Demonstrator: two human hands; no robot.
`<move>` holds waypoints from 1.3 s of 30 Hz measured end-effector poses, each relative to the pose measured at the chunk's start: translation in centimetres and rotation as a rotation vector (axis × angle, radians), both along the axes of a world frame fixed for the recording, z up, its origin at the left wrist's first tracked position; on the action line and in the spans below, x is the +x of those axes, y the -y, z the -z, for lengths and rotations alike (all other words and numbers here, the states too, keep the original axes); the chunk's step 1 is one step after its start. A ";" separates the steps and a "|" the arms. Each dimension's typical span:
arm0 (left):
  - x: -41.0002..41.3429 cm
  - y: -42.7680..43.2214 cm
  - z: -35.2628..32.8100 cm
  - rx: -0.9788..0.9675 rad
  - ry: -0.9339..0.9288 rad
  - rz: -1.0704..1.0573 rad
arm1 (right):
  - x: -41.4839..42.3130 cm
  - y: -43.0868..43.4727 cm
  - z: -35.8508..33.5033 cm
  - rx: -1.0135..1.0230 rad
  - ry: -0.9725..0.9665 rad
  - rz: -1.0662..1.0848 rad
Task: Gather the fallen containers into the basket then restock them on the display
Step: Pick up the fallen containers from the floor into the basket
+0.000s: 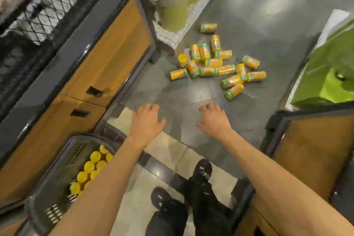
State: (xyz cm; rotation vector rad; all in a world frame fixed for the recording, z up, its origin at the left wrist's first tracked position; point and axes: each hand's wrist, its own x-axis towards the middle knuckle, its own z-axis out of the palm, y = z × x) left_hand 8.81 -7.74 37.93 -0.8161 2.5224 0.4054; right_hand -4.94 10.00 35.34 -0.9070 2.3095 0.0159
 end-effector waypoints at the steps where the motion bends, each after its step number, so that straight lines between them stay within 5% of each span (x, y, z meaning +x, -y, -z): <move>1: -1.9 -0.7 -0.1 0.000 -0.001 0.018 | -1.5 -1.3 0.0 0.005 0.004 0.029; 23: -34.5 -7.9 3.6 0.087 0.067 0.422 | -26.9 -13.7 2.6 0.157 0.003 0.429; 39: -47.8 -8.3 20.9 0.176 0.123 0.510 | -40.4 -12.7 18.1 0.190 0.047 0.453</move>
